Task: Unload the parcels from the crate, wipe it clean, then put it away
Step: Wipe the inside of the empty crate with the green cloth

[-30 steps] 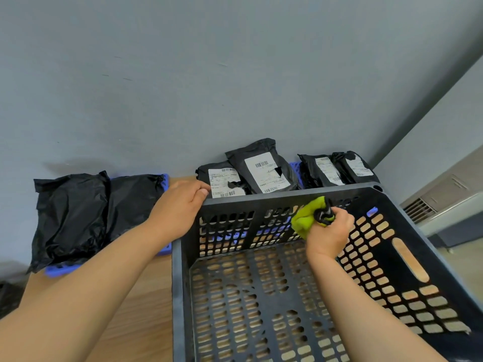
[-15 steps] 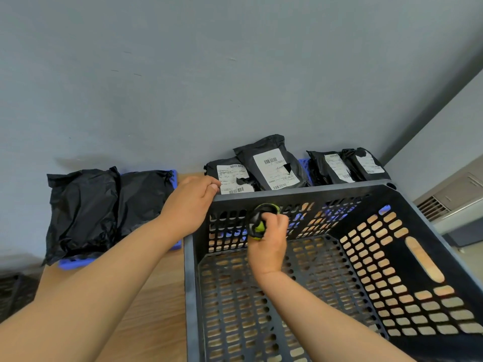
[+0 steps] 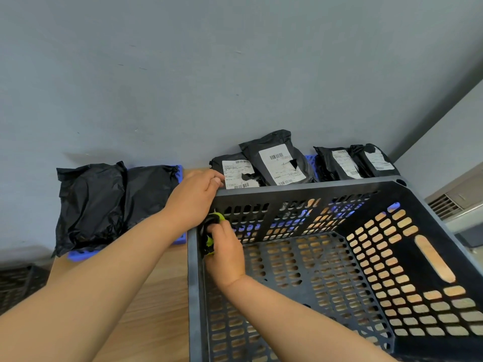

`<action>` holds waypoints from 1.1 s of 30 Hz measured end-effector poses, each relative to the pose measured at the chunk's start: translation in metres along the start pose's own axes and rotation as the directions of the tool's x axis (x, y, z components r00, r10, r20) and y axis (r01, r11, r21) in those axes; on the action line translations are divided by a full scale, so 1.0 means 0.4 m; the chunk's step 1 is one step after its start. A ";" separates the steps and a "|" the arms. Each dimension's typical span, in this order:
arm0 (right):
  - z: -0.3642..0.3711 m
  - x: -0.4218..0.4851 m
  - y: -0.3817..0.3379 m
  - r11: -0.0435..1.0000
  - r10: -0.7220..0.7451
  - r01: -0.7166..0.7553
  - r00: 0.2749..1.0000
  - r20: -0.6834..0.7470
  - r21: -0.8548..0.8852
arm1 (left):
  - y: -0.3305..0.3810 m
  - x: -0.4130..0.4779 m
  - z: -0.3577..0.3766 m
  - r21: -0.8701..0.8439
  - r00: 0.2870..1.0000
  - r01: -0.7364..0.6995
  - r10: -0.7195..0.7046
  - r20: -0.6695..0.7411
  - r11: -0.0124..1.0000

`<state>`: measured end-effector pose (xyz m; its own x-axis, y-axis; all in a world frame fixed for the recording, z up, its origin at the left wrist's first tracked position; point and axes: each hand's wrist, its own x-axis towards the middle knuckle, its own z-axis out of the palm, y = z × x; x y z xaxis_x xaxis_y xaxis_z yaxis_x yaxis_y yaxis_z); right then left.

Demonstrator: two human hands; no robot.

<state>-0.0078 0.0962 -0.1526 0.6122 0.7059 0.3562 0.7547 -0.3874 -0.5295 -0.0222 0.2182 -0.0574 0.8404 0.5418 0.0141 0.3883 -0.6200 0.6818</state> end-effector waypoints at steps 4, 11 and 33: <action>0.011 0.004 0.021 0.998 0.039 -0.037 0.999 -0.037 0.054 | 0.003 0.000 -0.002 -0.004 1.000 0.001 -0.001 -0.003 1.000; -0.054 0.010 0.113 0.941 0.315 -0.288 0.938 -0.145 0.180 | 0.005 0.000 -0.004 -0.003 1.000 -0.006 0.006 -0.001 1.000; -0.314 0.036 0.372 0.722 0.652 -0.690 0.650 -0.391 0.055 | 0.007 0.001 0.000 0.039 0.999 -0.027 0.028 -0.016 0.999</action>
<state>0.1428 -0.0256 -0.1296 0.9819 -0.0255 0.1876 0.1090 -0.7340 -0.6703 -0.0207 0.2167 -0.0554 0.8447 0.5333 0.0447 0.3799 -0.6564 0.6518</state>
